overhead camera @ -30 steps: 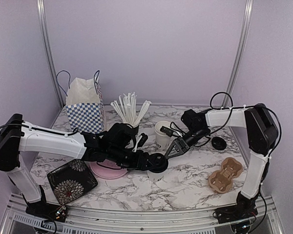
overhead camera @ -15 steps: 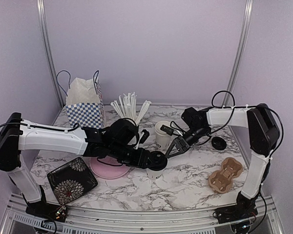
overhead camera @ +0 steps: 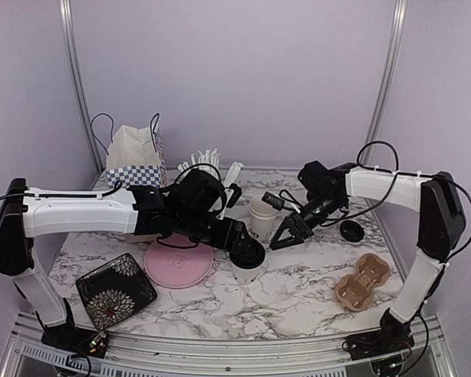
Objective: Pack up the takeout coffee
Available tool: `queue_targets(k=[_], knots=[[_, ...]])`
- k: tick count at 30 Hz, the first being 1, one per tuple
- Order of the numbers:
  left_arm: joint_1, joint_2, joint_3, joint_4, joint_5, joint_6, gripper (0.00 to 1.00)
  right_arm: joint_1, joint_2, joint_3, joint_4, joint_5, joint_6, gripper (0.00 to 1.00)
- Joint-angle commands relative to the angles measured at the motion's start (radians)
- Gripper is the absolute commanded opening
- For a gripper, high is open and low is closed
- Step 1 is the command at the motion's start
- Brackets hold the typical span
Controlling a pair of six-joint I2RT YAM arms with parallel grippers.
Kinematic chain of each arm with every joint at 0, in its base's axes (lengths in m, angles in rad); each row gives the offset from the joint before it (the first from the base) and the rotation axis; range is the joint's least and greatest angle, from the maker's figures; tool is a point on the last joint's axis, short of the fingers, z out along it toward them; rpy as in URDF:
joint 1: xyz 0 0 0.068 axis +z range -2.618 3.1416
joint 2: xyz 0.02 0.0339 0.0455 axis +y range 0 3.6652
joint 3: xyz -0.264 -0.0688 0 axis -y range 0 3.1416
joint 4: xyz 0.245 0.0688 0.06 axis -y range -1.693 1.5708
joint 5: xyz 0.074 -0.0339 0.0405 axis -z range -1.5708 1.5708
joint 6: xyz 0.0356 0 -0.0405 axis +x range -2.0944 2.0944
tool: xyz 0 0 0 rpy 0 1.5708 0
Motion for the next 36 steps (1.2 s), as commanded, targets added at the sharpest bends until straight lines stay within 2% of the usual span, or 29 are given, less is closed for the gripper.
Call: queue_targets(k=[1, 5, 6, 7, 8, 11, 14, 17, 19, 23, 27, 31, 36], knots=[[-0.003, -0.058, 0.036, -0.049, -0.133, 0.111, 0.76, -0.004, -0.067, 0.048, -0.034, 0.061, -0.113, 0.5], [-0.001, -0.123, 0.05, -0.022, -0.274, 0.264, 0.81, 0.014, -0.152, 0.054, 0.018, 0.155, -0.216, 0.55], [-0.001, -0.141, 0.047, 0.001, -0.307, 0.295, 0.84, 0.026, -0.172, 0.053, 0.043, 0.194, -0.233, 0.57], [-0.001, -0.16, 0.043, 0.023, -0.35, 0.314, 0.97, 0.034, -0.19, 0.052, 0.069, 0.226, -0.246, 0.59], [0.0, -0.179, 0.041, 0.055, -0.381, 0.333, 0.99, 0.04, -0.203, 0.054, 0.087, 0.242, -0.256, 0.62], [0.01, -0.208, 0.07, 0.053, -0.391, 0.413, 0.99, 0.077, -0.207, 0.078, 0.096, 0.275, -0.292, 0.73], [0.011, -0.233, 0.086, 0.069, -0.472, 0.437, 0.99, 0.146, -0.175, 0.094, 0.098, 0.361, -0.314, 0.82], [0.011, -0.297, 0.029, 0.136, -0.436, 0.473, 0.99, 0.214, -0.144, 0.097, 0.121, 0.435, -0.318, 0.84], [0.011, -0.328, 0.002, 0.166, -0.467, 0.462, 0.99, 0.252, -0.122, 0.102, 0.132, 0.46, -0.316, 0.84], [0.019, -0.376, -0.072, 0.211, -0.809, 0.327, 0.99, 0.291, -0.057, 0.147, 0.124, 0.506, -0.308, 0.85], [0.027, -0.366, -0.047, 0.097, -0.759, 0.322, 0.99, 0.298, -0.003, 0.184, 0.119, 0.51, -0.301, 0.87], [0.027, -0.392, -0.088, 0.097, -0.696, 0.265, 0.99, 0.307, 0.037, 0.214, 0.087, 0.508, -0.305, 0.87], [0.028, -0.439, -0.135, 0.128, -0.67, 0.258, 0.99, 0.32, 0.056, 0.221, 0.061, 0.526, -0.313, 0.81]])
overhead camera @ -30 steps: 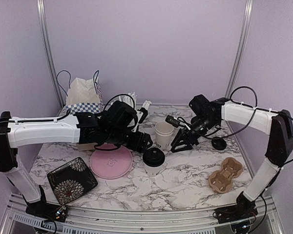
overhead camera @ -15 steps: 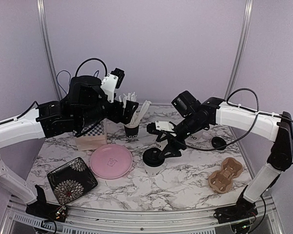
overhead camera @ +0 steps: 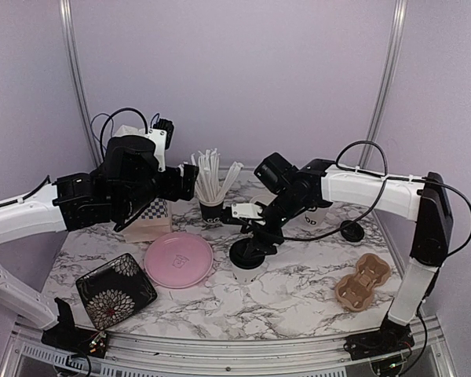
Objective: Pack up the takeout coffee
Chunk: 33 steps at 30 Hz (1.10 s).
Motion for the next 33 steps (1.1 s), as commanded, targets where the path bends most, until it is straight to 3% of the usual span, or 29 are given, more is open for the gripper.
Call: queue_targets(k=[1, 20, 33], knots=[[0.001, -0.063, -0.038, 0.013, 0.017, -0.026, 0.99, 0.022, 0.015, 0.038, -0.043, 0.031, -0.012, 0.8], [0.001, -0.052, -0.056, 0.023, 0.054, -0.029, 0.97, 0.035, -0.013, 0.063, -0.054, 0.03, 0.034, 0.81], [0.001, -0.056, -0.071, 0.023, 0.093, -0.028, 0.97, 0.036, -0.008, 0.037, -0.047, 0.033, 0.052, 0.95]])
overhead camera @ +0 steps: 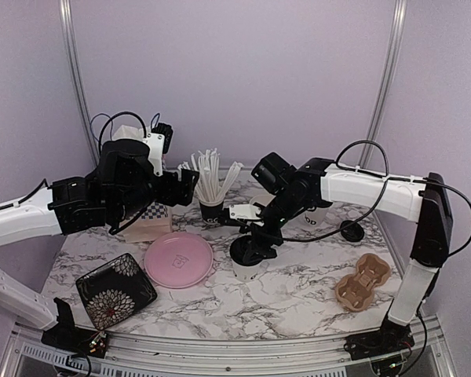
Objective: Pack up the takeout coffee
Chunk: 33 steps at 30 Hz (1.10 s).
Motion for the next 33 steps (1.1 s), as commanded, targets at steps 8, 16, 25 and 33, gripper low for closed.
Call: queue_targets(k=[8, 16, 25, 33], knots=[[0.001, -0.006, -0.018, 0.015, 0.028, -0.012, 0.96, 0.009, 0.008, 0.001, 0.015, 0.058, 0.032, 0.85], [0.001, -0.003, -0.021, 0.015, 0.028, -0.011, 0.96, 0.015, 0.006, -0.02, -0.002, 0.063, 0.018, 0.86], [0.001, 0.006, -0.015, 0.015, 0.04, -0.012, 0.96, 0.016, 0.014, -0.032, 0.015, 0.101, 0.038, 0.77], [0.001, 0.01, -0.003, 0.014, 0.048, -0.006, 0.96, 0.014, -0.041, -0.037, -0.018, 0.135, 0.047, 0.67]])
